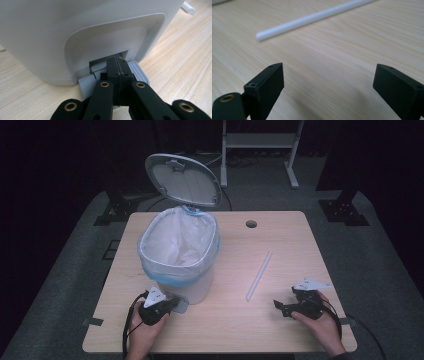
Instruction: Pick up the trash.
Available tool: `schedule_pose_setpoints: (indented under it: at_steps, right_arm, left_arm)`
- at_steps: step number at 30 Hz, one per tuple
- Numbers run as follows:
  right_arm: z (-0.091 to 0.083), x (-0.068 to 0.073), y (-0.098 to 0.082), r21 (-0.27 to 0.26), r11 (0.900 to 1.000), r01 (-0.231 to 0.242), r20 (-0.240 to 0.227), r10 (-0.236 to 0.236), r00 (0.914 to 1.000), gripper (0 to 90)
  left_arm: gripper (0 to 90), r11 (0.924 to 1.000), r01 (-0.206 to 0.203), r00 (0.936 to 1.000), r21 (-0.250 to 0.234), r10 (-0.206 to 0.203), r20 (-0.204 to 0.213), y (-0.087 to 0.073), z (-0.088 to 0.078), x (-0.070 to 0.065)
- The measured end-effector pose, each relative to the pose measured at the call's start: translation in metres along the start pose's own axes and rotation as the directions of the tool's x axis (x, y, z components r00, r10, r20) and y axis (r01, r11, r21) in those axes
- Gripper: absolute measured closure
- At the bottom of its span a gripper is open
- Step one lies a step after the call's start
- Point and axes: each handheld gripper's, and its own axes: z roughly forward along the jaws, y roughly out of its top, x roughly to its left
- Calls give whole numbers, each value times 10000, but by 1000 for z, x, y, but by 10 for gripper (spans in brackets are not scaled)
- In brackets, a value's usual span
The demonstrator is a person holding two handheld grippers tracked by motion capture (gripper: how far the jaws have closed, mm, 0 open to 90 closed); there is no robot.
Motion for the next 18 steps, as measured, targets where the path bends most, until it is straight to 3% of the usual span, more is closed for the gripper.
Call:
schedule_pose_setpoints:
  at_steps: [18]
  right_arm:
    - [15,11,22,-5,10000,83,-229,-83,9997,101]
  left_arm:
    - [900,9999,-118,9999,39,118,-62,0,0,-1]
